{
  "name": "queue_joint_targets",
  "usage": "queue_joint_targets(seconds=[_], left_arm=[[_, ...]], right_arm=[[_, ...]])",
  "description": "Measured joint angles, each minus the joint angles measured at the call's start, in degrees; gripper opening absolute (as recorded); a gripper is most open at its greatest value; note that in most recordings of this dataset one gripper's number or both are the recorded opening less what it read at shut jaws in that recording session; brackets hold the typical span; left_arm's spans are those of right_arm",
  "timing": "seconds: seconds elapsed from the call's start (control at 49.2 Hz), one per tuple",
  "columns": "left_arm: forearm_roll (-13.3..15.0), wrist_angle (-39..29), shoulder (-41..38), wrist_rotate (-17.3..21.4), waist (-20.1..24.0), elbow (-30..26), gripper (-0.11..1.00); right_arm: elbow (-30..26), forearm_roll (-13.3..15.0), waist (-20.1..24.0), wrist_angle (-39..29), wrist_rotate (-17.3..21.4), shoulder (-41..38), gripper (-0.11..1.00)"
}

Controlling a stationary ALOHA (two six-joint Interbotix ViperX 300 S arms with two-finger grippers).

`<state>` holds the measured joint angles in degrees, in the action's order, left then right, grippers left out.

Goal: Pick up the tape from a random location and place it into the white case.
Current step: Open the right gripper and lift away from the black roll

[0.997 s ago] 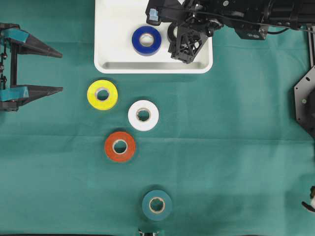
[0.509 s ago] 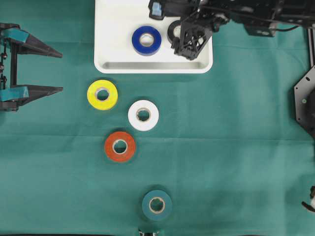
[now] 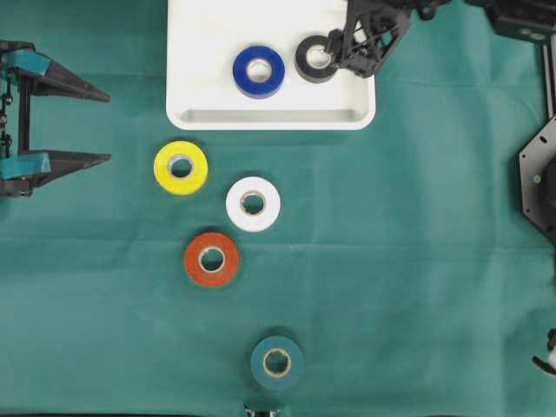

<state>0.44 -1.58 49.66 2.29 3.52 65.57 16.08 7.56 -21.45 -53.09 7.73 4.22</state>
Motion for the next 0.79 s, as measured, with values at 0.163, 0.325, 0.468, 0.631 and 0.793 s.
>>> queue_joint_targets(seconds=[0.163,0.325,0.468,0.631,0.793], left_arm=[[0.0,0.0,0.0,0.0,0.1,0.0,0.98],[0.0,0.0,0.0,0.0,0.0,0.0,0.98],[0.0,0.0,0.0,0.0,0.1,0.0,0.98],[-0.1,0.0,0.0,0.0,0.0,0.0,0.98],[0.0,0.0,0.0,0.0,0.1,0.0,0.98]], right_arm=[[-2.3,0.9,0.0,-3.1,-0.1,3.1,0.9],[-4.0,1.8,-0.1,-5.8,-0.1,5.4,0.9],[-4.7,2.3,0.0,-7.1,-0.1,6.9,0.9],[-4.7,2.5,0.0,-7.4,0.0,7.3,0.9],[-4.7,2.5,0.0,-7.4,-0.1,7.2,0.9]])
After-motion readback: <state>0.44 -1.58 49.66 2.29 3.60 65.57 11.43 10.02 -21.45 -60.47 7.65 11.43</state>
